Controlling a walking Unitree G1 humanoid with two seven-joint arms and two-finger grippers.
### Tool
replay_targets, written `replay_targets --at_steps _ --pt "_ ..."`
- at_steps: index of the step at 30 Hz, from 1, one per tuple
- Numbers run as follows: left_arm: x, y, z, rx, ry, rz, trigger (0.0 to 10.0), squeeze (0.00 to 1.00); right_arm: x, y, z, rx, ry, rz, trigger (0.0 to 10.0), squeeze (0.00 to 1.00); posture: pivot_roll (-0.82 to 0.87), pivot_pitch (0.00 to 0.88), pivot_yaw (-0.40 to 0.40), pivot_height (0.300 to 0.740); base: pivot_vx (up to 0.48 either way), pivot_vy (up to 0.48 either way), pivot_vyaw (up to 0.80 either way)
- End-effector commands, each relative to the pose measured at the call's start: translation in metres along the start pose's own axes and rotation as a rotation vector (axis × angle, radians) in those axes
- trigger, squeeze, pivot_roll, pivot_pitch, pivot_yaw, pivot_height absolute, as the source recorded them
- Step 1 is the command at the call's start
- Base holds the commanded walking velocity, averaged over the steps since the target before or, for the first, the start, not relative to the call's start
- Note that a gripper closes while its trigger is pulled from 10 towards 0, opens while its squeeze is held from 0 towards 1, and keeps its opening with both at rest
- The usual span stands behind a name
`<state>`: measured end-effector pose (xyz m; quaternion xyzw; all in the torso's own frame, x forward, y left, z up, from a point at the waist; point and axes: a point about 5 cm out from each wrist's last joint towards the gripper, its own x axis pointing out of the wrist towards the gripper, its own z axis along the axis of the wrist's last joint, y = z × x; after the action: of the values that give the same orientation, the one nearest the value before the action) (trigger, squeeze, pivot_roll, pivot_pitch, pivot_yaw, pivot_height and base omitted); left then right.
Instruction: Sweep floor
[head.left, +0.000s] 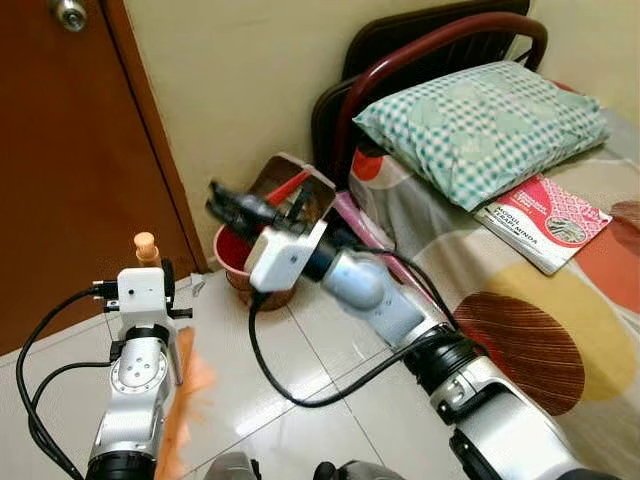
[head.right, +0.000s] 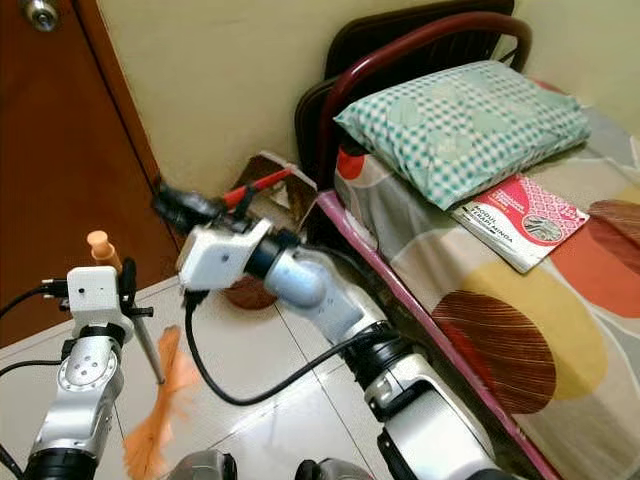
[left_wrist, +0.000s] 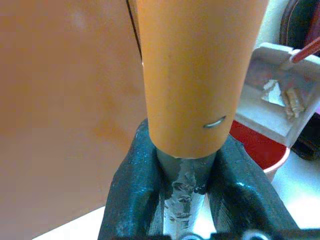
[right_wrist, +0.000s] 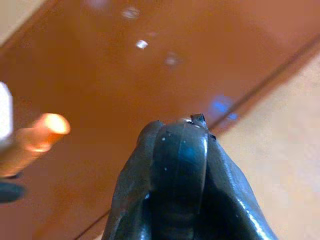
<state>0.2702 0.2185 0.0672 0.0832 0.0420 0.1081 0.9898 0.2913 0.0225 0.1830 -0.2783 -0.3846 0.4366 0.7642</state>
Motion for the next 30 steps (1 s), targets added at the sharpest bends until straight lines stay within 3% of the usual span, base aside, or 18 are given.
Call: replay_targets --at_steps 1,10,18,20,22,26,27,28,29,30 --pt "-0.004 -0.002 -0.008 0.003 0.034 -0.005 10.0 0.00 -0.002 0.010 0.001 0.003 -0.021 0.022 10.0 0.00 0.06 0.077 -0.076 0.740 0.000 0.000 0.00" --pt "-0.003 -0.002 -0.007 0.005 0.027 -0.009 10.0 0.00 -0.007 0.030 0.004 0.006 -0.054 0.072 10.0 0.00 0.06 0.079 -0.075 0.740 0.000 0.000 0.00" --pt "-0.002 -0.004 -0.006 0.003 0.023 -0.012 10.0 0.00 -0.008 0.023 0.003 -0.032 -0.056 0.020 10.0 0.00 0.06 0.075 -0.074 0.740 0.000 0.000 0.00" --pt "-0.001 -0.004 -0.005 0.004 0.021 -0.012 10.0 0.00 -0.004 0.008 0.005 -0.061 -0.073 -0.045 10.0 0.00 0.07 0.069 -0.073 0.740 0.000 0.000 0.00" --pt "-0.001 -0.004 -0.005 0.004 0.021 -0.011 10.0 0.00 -0.003 0.004 0.005 -0.066 -0.078 -0.061 10.0 0.00 0.07 0.069 -0.073 0.740 0.000 0.000 0.00" --pt "0.000 -0.002 -0.003 0.009 0.010 0.001 10.0 0.00 0.011 -0.045 0.016 -0.005 -0.114 -0.273 10.0 0.00 0.07 0.065 -0.076 0.740 0.000 0.000 0.00" --pt "0.000 -0.002 -0.003 0.009 0.010 0.001 10.0 0.00 0.011 -0.045 0.016 -0.005 -0.114 -0.273 10.0 0.00 0.07 0.065 -0.076 0.740 0.000 0.000 0.00" --pt "0.001 -0.002 -0.003 0.009 0.009 0.007 10.0 0.00 0.013 -0.060 0.019 0.029 -0.118 -0.335 10.0 0.00 0.07 0.061 -0.078 0.740 0.000 0.000 0.00" --pt "0.001 -0.002 -0.003 0.009 0.009 0.007 10.0 0.00 0.013 -0.060 0.019 0.029 -0.118 -0.335 10.0 0.00 0.07 0.061 -0.078 0.740 0.000 0.000 0.00" --pt "0.001 -0.001 -0.003 0.010 0.008 0.011 10.0 0.00 0.015 -0.071 0.022 0.058 -0.121 -0.384 10.0 0.00 0.07 0.061 -0.078 0.740 0.000 0.000 0.00"
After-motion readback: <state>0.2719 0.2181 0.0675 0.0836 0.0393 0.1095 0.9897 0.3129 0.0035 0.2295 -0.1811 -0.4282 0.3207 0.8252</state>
